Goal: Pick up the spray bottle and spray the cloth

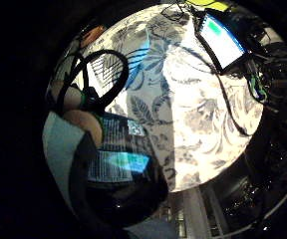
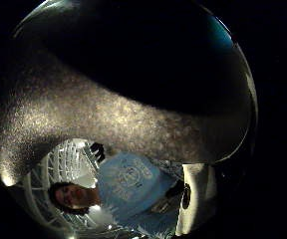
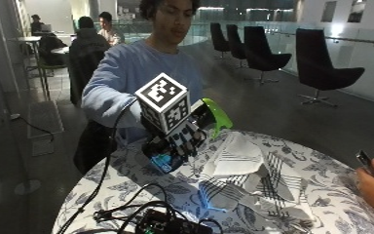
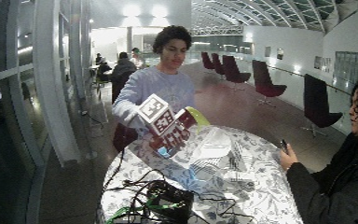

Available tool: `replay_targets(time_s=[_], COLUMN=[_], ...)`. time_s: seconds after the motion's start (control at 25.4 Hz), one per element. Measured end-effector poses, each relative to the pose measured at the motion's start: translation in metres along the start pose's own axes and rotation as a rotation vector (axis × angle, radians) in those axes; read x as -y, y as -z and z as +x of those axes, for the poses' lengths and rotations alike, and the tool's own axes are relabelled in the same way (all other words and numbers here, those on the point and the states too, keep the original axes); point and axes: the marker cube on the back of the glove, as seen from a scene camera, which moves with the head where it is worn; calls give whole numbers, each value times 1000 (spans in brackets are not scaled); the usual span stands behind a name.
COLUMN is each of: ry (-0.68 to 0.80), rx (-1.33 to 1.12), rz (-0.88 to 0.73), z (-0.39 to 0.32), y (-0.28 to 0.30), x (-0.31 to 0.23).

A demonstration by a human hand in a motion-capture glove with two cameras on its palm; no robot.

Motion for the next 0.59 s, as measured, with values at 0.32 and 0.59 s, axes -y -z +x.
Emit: replay_targets(time_s=[0.32, 0.59], ry=[-23, -29], rx=[-64, -91], rz=[-71, -107], z=[-24, -35], y=[-14, -21], x=[9, 14])
